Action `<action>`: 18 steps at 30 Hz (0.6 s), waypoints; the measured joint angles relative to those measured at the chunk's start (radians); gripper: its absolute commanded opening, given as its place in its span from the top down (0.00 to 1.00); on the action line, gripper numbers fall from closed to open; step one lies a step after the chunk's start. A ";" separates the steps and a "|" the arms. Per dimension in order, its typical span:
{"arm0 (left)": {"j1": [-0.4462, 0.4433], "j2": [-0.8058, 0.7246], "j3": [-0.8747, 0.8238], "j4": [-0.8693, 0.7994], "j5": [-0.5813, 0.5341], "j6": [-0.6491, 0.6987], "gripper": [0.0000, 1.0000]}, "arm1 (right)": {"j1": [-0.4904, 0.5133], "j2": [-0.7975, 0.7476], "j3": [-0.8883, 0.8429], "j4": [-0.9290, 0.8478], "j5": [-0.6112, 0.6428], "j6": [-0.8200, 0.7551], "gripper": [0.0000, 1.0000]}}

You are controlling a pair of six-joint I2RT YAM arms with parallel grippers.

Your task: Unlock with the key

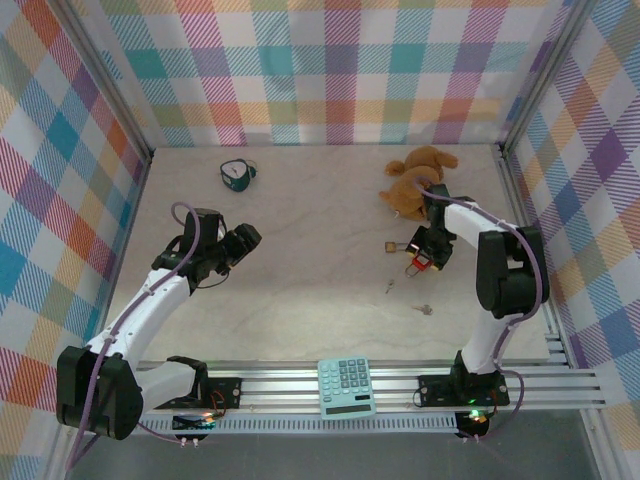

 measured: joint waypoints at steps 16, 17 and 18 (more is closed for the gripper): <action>0.000 0.000 0.000 0.000 0.000 0.000 0.23 | 0.000 -0.032 -0.023 0.000 0.001 0.003 0.53; 0.000 0.001 0.000 0.000 0.000 0.000 0.23 | 0.000 -0.051 -0.029 0.000 0.001 0.002 0.54; 0.000 0.001 0.000 0.000 0.000 0.000 0.23 | 0.000 -0.069 -0.034 -0.001 0.002 0.001 0.53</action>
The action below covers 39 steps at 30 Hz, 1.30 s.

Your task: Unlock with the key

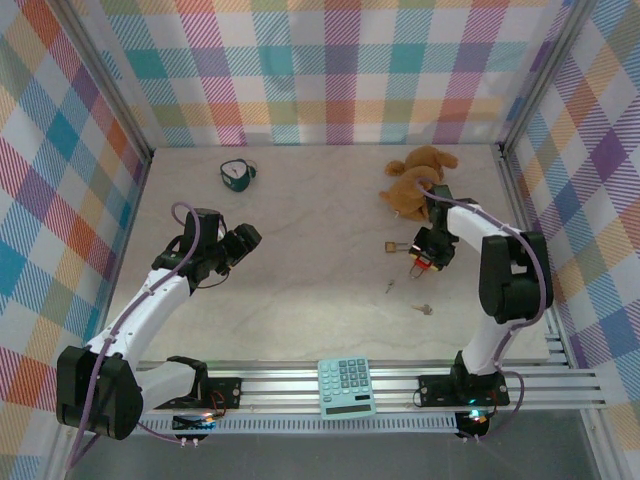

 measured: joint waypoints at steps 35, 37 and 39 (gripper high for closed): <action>-0.001 -0.168 -0.072 -0.088 -0.081 0.063 0.18 | 0.694 0.471 0.630 -0.069 -0.021 0.148 0.47; -0.001 -0.162 -0.072 -0.084 -0.079 0.063 0.18 | 0.694 0.474 0.630 -0.077 -0.035 0.146 0.40; -0.001 -0.146 -0.072 -0.077 -0.078 0.063 0.17 | 0.694 0.474 0.630 -0.086 -0.048 0.143 0.35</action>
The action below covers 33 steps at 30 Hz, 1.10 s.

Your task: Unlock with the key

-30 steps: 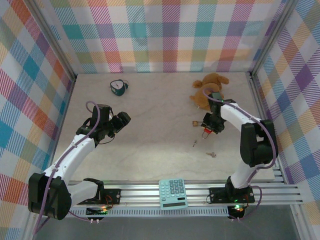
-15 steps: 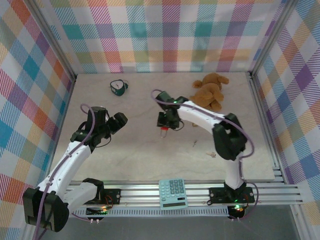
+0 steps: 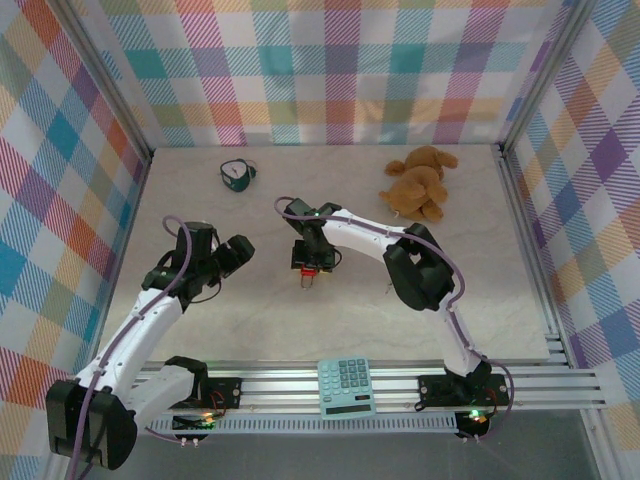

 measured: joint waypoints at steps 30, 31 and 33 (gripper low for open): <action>-0.210 0.261 0.125 0.214 0.070 0.042 0.06 | -0.158 -0.697 -0.548 0.025 0.067 -0.239 0.36; -0.235 0.279 0.135 0.217 0.066 0.047 0.07 | -0.162 -0.733 -0.583 0.015 0.072 -0.236 0.38; -0.288 0.314 0.147 0.230 0.055 0.053 0.07 | -0.173 -0.826 -0.676 -0.012 0.081 -0.224 0.45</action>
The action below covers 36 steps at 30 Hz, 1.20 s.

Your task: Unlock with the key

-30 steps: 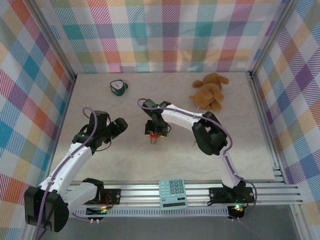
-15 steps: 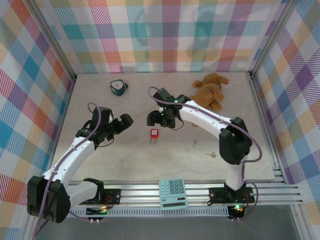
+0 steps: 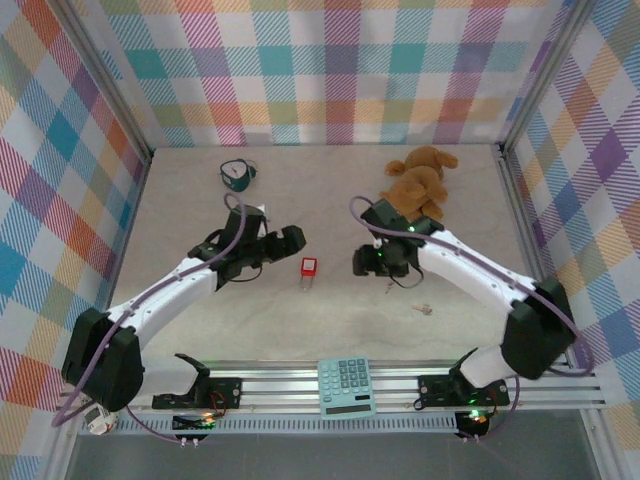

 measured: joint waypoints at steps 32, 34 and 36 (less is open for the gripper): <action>-0.116 0.146 0.088 0.030 -0.003 0.000 0.12 | -0.298 -0.061 -0.322 -0.059 0.080 0.119 0.72; -0.116 0.146 0.094 0.031 -0.003 -0.001 0.12 | -0.298 -0.041 -0.322 -0.053 0.089 0.108 0.71; -0.116 0.146 0.094 0.031 0.000 -0.001 0.15 | -0.298 -0.024 -0.322 -0.047 0.090 0.096 0.71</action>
